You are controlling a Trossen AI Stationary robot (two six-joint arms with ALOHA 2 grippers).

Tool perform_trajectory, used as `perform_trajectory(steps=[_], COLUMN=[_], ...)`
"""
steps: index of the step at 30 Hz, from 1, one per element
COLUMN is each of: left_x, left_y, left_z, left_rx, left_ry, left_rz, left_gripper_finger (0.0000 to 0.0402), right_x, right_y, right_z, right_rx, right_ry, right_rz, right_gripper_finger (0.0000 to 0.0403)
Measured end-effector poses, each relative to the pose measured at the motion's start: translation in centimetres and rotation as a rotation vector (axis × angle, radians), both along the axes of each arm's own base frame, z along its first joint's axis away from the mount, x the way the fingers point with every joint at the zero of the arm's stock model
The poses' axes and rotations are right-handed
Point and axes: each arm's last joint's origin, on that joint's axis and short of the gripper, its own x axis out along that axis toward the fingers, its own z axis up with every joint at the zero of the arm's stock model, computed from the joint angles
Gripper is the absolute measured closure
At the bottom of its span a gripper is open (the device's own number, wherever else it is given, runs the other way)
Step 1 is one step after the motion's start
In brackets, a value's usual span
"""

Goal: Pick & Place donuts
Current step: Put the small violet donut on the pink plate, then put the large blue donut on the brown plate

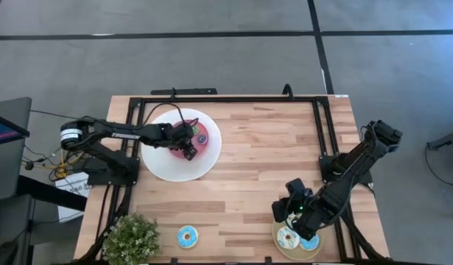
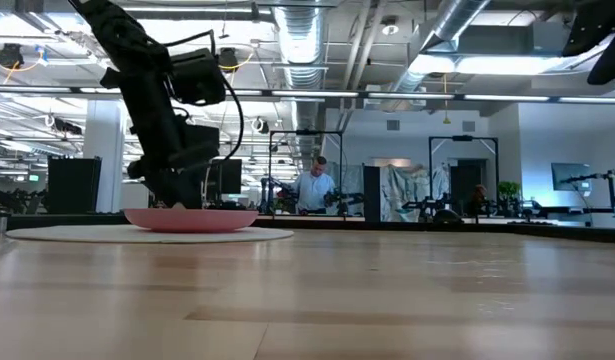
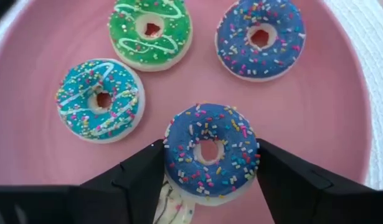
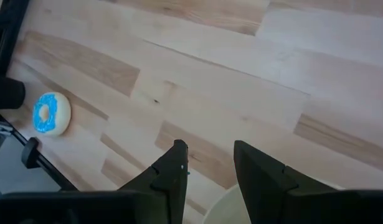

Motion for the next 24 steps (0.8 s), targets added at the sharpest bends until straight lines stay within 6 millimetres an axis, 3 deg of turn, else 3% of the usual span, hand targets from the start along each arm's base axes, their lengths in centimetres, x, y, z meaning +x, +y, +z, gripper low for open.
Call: perform_trajectory(steps=[13, 18, 24], left_x=[0.7, 1.9, 2.0], left_y=[-0.1, -2.0, -6.0], left_z=[1.1, 5.1, 10.6], left_rx=[-0.051, 0.017, 0.107], left_ry=[-0.075, -0.211, -0.417], left_rz=[-0.039, -0.094, -0.142], left_gripper_finger=[0.0093, 0.0113, 0.0188], right_x=[0.1, 0.3, 0.5], right_y=[0.0, 0.3, 0.5], right_z=[0.0, 0.1, 0.2], right_rx=[0.011, 0.043, 0.007], right_ry=[0.008, -0.021, -0.026], right_rz=[0.01, 0.011, 0.086], right_gripper_finger=[0.0282, 0.0282, 0.0282])
